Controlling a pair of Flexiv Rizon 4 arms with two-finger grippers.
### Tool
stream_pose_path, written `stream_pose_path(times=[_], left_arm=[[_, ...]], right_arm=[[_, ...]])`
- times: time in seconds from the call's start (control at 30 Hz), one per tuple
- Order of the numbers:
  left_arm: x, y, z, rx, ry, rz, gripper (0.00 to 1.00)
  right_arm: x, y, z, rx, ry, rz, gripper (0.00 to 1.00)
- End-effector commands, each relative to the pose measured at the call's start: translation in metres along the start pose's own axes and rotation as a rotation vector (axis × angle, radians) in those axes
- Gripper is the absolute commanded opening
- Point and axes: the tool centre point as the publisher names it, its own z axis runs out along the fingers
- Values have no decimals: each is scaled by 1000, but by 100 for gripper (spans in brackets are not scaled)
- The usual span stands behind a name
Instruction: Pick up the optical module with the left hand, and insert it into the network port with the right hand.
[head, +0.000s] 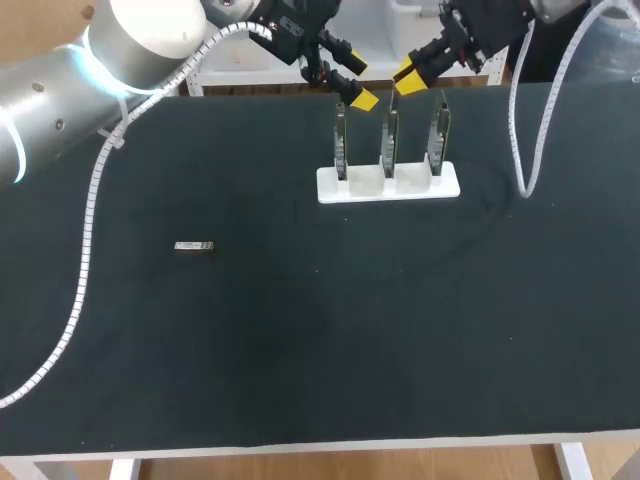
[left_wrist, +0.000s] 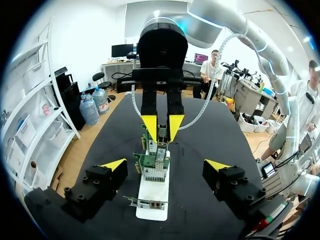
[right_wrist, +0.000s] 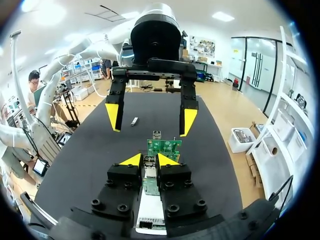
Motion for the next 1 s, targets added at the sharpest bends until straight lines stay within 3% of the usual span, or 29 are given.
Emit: stream_pose_path(times=[0.03, 0.17, 0.23, 0.27, 1.0], left_arm=[[-1, 2, 1, 2, 5, -1, 100], [-1, 2, 1, 2, 5, -1, 100], [-1, 2, 1, 2, 5, -1, 100], [-1, 2, 1, 2, 5, -1, 100], [-1, 2, 1, 2, 5, -1, 100]], right_arm=[[-1, -9, 0, -912, 3, -2, 0], [-2, -10, 0, -907, 0, 0, 0], [-3, -11, 0, -906, 2, -2, 46], [-4, -11, 0, -906, 2, -1, 100], [-7, -13, -7, -871, -6, 2, 100]])
